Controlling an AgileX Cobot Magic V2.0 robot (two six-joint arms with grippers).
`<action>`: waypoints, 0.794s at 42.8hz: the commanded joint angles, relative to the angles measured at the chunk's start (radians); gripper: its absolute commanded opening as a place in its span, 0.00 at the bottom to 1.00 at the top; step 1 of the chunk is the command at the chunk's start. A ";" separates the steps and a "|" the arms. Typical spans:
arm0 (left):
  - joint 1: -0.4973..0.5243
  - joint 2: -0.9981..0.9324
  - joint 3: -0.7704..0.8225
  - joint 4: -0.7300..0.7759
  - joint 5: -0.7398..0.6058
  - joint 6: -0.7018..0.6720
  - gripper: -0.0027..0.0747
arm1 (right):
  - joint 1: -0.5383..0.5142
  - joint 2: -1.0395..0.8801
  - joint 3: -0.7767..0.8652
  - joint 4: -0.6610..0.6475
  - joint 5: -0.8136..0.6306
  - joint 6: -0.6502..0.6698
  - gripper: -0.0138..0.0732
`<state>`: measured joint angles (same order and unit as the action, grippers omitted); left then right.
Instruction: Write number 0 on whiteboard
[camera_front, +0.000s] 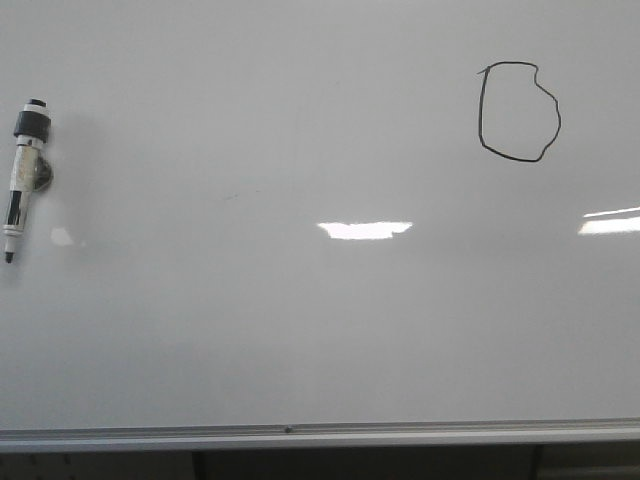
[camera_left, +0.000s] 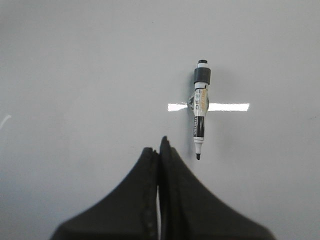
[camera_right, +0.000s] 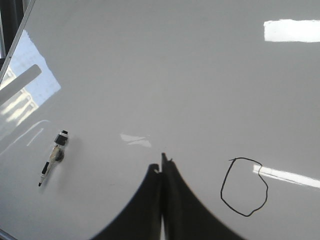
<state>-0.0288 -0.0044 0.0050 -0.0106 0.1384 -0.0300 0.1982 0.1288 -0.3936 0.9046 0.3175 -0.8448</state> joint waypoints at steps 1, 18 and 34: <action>-0.005 -0.020 0.023 -0.001 -0.087 -0.012 0.01 | 0.000 0.012 -0.025 0.020 -0.059 -0.001 0.08; -0.005 -0.020 0.023 -0.001 -0.087 -0.012 0.01 | 0.000 0.012 -0.025 0.020 -0.059 -0.001 0.08; -0.005 -0.020 0.023 -0.001 -0.087 -0.012 0.01 | 0.000 0.012 -0.010 0.016 -0.098 -0.001 0.08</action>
<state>-0.0288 -0.0044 0.0050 -0.0099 0.1381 -0.0300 0.1982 0.1288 -0.3893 0.9046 0.3058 -0.8448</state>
